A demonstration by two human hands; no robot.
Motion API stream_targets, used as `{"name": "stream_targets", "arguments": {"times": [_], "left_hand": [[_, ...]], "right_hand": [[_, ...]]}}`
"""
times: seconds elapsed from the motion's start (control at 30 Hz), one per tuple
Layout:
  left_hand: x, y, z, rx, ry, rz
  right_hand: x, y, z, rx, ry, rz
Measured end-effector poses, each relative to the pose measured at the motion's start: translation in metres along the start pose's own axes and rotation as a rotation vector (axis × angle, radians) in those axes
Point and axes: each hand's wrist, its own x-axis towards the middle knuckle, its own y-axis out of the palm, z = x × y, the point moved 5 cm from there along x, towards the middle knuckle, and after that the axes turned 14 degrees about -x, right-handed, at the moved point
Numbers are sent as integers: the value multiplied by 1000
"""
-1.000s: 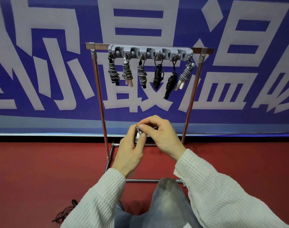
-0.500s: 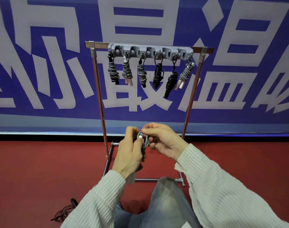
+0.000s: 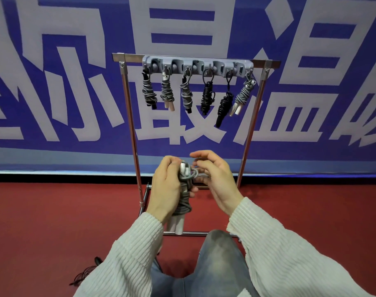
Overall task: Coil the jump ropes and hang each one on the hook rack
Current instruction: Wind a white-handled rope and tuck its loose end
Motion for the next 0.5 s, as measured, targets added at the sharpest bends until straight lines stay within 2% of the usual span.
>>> {"name": "stream_targets", "arguments": {"times": [0.1, 0.17, 0.33, 0.5], "left_hand": [[1, -1, 0, 9, -2, -24], [2, -2, -1, 29, -13, -28], [3, -5, 4, -4, -141, -69], [2, -5, 12, -186, -307, -178]], "right_hand": [[-6, 6, 10, -164, -183, 62], [-9, 7, 10, -242, -239, 77], [-9, 6, 7, -242, -257, 82], [-8, 6, 5, -167, -263, 3]]}}
